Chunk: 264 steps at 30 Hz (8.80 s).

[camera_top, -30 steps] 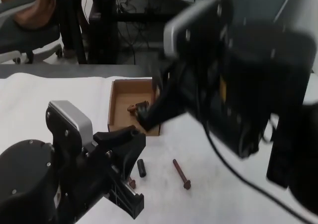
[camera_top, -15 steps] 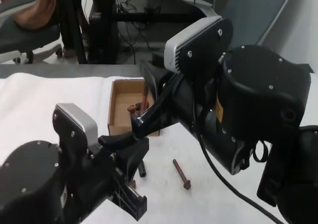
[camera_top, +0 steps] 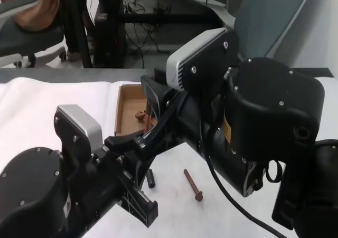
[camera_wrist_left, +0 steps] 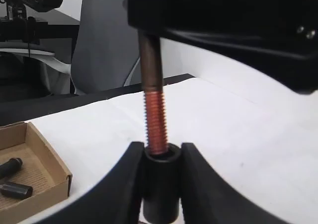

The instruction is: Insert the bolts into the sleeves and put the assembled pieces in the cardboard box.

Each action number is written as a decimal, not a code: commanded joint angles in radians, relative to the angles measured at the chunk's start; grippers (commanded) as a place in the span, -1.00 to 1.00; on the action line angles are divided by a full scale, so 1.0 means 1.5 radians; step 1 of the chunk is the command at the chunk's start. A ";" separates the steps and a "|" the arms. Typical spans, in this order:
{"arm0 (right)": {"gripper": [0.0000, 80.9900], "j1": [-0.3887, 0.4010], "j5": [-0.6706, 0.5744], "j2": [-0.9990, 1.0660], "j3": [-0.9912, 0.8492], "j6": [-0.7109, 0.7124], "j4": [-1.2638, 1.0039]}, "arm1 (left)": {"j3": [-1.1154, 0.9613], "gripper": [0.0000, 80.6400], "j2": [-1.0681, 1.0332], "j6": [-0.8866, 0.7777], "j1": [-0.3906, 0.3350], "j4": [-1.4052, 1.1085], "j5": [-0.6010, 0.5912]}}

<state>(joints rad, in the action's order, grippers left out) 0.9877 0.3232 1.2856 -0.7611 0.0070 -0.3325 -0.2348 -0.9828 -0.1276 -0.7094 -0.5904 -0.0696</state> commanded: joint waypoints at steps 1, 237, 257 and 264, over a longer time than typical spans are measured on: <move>-0.99 0.001 0.006 -0.004 -0.006 0.003 0.017 | -0.001 -0.95 -0.002 -0.003 0.000 -0.019 -0.002; -0.99 -0.038 -0.286 0.139 0.209 0.091 -0.450 | 0.020 -0.95 0.163 -0.079 0.038 0.014 -0.069; -0.99 -0.039 -0.281 0.137 0.209 0.091 -0.557 | 0.020 -0.95 0.163 -0.091 0.040 0.093 -0.077; -0.99 -0.012 -0.302 0.114 0.210 0.088 -0.578 | 0.020 -0.95 0.163 -0.091 0.040 0.093 -0.013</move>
<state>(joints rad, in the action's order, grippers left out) 0.9457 -0.0907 1.5022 -0.4313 0.1333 -1.0920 -0.2125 -0.7338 -0.2741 -0.6513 -0.5171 -0.1464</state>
